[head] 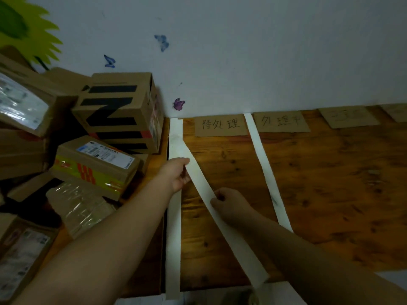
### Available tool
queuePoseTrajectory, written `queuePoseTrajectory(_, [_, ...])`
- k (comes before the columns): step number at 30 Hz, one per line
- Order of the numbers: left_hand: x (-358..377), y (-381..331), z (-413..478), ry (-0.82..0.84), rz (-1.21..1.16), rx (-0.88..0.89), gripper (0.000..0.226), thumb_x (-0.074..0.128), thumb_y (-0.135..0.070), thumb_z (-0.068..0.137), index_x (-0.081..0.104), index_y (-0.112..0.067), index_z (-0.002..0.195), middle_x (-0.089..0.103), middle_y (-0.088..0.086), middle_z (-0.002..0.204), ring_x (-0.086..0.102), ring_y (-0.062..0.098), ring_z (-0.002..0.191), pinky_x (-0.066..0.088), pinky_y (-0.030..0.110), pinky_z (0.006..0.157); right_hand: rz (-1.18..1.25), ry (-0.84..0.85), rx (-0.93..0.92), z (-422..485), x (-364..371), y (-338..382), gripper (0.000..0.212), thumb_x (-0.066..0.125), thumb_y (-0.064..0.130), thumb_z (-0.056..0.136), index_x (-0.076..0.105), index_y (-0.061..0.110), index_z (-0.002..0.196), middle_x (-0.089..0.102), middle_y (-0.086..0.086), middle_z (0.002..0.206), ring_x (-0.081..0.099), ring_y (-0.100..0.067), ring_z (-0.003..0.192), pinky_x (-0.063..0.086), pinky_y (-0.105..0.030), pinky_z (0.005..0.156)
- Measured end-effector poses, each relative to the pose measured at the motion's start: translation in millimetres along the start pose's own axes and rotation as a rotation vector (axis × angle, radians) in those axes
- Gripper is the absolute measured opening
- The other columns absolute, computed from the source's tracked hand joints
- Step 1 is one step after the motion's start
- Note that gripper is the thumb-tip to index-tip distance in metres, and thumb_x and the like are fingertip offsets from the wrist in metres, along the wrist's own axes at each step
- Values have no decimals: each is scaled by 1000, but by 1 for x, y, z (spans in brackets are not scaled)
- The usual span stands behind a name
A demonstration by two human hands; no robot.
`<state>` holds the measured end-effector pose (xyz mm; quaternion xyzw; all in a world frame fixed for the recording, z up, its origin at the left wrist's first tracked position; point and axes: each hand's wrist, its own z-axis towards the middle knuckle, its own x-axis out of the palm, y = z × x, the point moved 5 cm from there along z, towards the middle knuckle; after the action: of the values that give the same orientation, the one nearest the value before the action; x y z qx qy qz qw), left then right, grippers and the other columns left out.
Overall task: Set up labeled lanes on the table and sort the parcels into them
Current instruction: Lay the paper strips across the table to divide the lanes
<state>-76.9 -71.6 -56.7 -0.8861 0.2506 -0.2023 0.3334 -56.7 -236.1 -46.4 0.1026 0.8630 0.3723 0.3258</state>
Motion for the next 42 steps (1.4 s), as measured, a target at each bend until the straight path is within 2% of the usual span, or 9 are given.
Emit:
queuePoseTrajectory(5, [54, -35, -13, 36, 52, 172, 33, 49, -8, 95, 42, -15, 126, 58, 10, 96, 59, 22, 87, 53, 35, 68, -31, -66, -33, -24, -47, -22, 29, 47, 24, 99, 54, 15, 126, 58, -3, 123, 52, -12, 102, 42, -25, 88])
queuePoseTrajectory(12, [213, -27, -23, 205, 243, 299, 28, 45, -2, 95, 48, -7, 122, 60, 10, 90, 58, 22, 77, 45, 33, 63, -9, -186, 21, -39, -162, -101, 33, 47, 24, 99, 51, 14, 131, 56, -3, 128, 55, -17, 113, 45, -27, 92])
queuePoseTrajectory(17, [348, 15, -11, 240, 371, 343, 40, 48, -2, 94, 41, -14, 131, 58, 13, 115, 61, 29, 97, 57, 42, 76, -6, -222, 84, -30, -267, -190, 36, 45, 24, 100, 49, 16, 136, 54, -2, 132, 53, -17, 117, 44, -28, 95])
queuePoseTrajectory(20, [414, 36, 1, 185, 479, 432, 57, 51, -1, 92, 30, -19, 142, 52, 10, 130, 57, 30, 109, 53, 47, 89, -3, -227, 110, -21, -316, -236, 39, 46, 23, 100, 46, 17, 139, 54, -1, 132, 56, -9, 99, 47, -17, 78])
queuePoseTrajectory(24, [484, 58, 11, 222, 544, 428, 53, 51, -2, 93, 35, -17, 142, 55, 9, 125, 57, 27, 108, 52, 43, 91, 13, -208, 106, -11, -358, -276, 40, 49, 23, 99, 45, 22, 138, 54, 3, 132, 51, 0, 83, 42, -8, 64])
queuePoseTrajectory(31, [543, 100, 68, 206, 819, 390, 63, 60, -5, 88, 31, -15, 143, 48, 11, 138, 52, 30, 119, 49, 44, 96, 115, -159, 154, 11, -387, -325, 51, 48, 17, 99, 32, 31, 145, 54, 6, 120, 55, -4, 67, 40, -9, 49])
queuePoseTrajectory(36, [530, 140, 94, 104, 1432, 495, 80, 60, -24, 90, 7, -29, 151, 18, 11, 154, 31, 33, 136, 37, 40, 104, 40, -92, 179, 26, -381, -349, 46, 47, 16, 99, 36, 35, 141, 50, 17, 96, 56, -3, 70, 41, -10, 55])
queuePoseTrajectory(39, [520, 166, 100, 272, 1853, 567, 70, 43, -55, 92, 12, -32, 150, -4, 3, 160, -3, 32, 145, 10, 51, 115, -78, -67, 161, 33, -377, -356, 50, 47, 18, 99, 33, 37, 143, 53, 9, 117, 58, -4, 92, 49, -15, 76])
queuePoseTrajectory(42, [511, 174, 109, 291, 1985, 542, 72, 39, -58, 92, 8, -32, 150, -6, 2, 160, -13, 29, 145, -1, 54, 116, -322, 6, 69, 38, -370, -355, 48, 45, 21, 100, 32, 34, 144, 36, 4, 148, 39, -14, 131, 35, -29, 108])
